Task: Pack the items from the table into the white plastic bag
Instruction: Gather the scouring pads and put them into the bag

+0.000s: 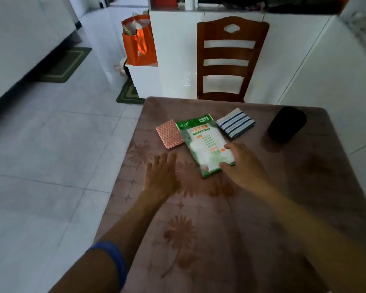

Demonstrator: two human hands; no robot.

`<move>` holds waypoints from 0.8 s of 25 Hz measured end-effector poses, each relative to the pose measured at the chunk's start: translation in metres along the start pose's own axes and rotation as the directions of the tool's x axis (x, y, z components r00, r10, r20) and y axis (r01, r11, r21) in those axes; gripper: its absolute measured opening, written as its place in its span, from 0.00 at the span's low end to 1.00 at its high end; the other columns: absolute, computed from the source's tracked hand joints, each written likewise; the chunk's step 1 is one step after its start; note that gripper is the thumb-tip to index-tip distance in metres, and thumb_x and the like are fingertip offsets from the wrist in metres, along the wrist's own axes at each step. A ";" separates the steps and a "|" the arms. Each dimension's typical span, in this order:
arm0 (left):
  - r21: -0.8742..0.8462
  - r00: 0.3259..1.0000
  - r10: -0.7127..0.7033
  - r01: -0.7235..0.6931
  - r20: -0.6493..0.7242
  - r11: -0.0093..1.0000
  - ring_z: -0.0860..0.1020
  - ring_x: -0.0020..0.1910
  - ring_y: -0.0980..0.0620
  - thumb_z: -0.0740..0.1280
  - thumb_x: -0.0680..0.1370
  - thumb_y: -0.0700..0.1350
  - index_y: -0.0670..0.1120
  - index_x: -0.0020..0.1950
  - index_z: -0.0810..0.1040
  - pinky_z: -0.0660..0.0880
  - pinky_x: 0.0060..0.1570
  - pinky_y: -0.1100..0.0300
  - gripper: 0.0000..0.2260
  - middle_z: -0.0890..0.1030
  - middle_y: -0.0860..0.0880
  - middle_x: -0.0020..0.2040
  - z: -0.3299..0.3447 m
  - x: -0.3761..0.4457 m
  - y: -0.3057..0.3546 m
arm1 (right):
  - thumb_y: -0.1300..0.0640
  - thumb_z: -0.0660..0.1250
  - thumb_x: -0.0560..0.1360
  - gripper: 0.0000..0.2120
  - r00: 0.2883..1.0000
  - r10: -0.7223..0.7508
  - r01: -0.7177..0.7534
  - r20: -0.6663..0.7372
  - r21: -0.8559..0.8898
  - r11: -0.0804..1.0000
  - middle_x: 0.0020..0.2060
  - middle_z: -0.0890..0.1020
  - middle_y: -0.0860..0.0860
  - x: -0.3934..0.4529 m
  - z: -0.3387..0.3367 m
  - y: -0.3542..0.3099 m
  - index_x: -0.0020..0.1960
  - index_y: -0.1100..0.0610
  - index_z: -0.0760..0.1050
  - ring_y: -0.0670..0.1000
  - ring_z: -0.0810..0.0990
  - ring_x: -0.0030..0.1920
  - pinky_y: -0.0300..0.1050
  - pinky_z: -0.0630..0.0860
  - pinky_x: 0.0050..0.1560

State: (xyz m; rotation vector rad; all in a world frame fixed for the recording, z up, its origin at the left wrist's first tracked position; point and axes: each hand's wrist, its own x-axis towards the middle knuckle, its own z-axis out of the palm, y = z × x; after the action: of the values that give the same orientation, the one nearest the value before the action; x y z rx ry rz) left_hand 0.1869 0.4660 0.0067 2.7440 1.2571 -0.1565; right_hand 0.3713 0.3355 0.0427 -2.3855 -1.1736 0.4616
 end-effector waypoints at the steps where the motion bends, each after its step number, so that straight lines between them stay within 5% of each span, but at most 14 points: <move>1: 0.003 1.000 -0.028 0.028 -0.013 1.000 0.66 0.69 0.42 0.66 0.74 0.53 0.49 0.75 0.56 0.67 0.65 0.45 0.33 0.67 0.45 0.71 0.010 0.022 0.000 | 0.50 0.69 0.73 0.25 1.000 0.014 -0.014 0.005 -0.006 1.000 0.65 0.73 0.51 0.023 0.009 0.011 0.68 0.52 0.68 0.56 0.75 0.61 0.52 0.75 0.57; 5: -0.077 0.986 -0.165 0.162 -0.033 0.984 0.66 0.68 0.41 0.69 0.71 0.51 0.49 0.75 0.56 0.67 0.63 0.45 0.36 0.66 0.44 0.71 0.038 0.092 -0.003 | 0.47 0.66 0.75 0.21 0.991 0.092 -0.094 -0.094 -0.027 0.995 0.61 0.74 0.52 0.085 0.039 0.043 0.65 0.53 0.68 0.57 0.75 0.58 0.51 0.74 0.53; 9: -0.271 0.975 -0.211 0.184 -0.072 0.945 0.61 0.74 0.41 0.66 0.74 0.47 0.49 0.77 0.54 0.63 0.69 0.41 0.35 0.59 0.43 0.77 0.057 0.127 -0.011 | 0.46 0.64 0.76 0.29 0.961 0.183 -0.183 -0.207 0.019 0.983 0.71 0.69 0.54 0.136 0.043 0.060 0.73 0.53 0.61 0.59 0.71 0.66 0.58 0.73 0.61; 11: -0.254 0.985 -0.141 0.112 -0.099 0.961 0.63 0.73 0.42 0.65 0.75 0.48 0.47 0.76 0.59 0.61 0.71 0.42 0.31 0.63 0.43 0.76 0.067 0.142 -0.013 | 0.44 0.66 0.74 0.37 0.964 0.221 -0.222 -0.150 0.008 0.975 0.77 0.59 0.54 0.156 0.042 0.070 0.77 0.51 0.53 0.61 0.65 0.71 0.61 0.69 0.66; 14: -0.180 0.984 -0.064 0.034 -0.166 0.983 0.74 0.61 0.40 0.65 0.77 0.47 0.43 0.67 0.69 0.75 0.57 0.44 0.20 0.74 0.40 0.65 0.072 0.166 -0.011 | 0.40 0.67 0.73 0.45 0.968 0.247 -0.249 -0.035 -0.090 0.964 0.79 0.51 0.51 0.173 0.055 0.082 0.79 0.50 0.43 0.60 0.64 0.72 0.59 0.70 0.65; 18: -0.087 0.981 -0.069 0.054 -0.184 0.995 0.81 0.49 0.39 0.62 0.76 0.36 0.42 0.61 0.74 0.79 0.43 0.48 0.14 0.81 0.39 0.54 0.057 0.169 -0.018 | 0.49 0.63 0.78 0.31 0.970 0.196 -0.231 -0.146 -0.290 0.929 0.71 0.67 0.57 0.185 0.066 0.078 0.75 0.57 0.55 0.61 0.72 0.64 0.56 0.74 0.56; 20: 0.104 0.994 0.004 0.008 -0.112 0.995 0.82 0.49 0.42 0.62 0.77 0.38 0.42 0.59 0.75 0.78 0.42 0.51 0.11 0.82 0.41 0.54 0.054 0.149 -0.012 | 0.54 0.60 0.80 0.24 0.981 0.131 -0.182 -0.141 -0.451 0.874 0.68 0.70 0.61 0.181 0.071 0.071 0.72 0.61 0.60 0.61 0.75 0.61 0.54 0.75 0.53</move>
State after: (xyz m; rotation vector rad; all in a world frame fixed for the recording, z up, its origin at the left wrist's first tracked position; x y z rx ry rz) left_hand 0.2723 0.5763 -0.0688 2.8772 1.3154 -0.0709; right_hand 0.4900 0.4593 -0.0729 -2.8889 -1.1451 0.1007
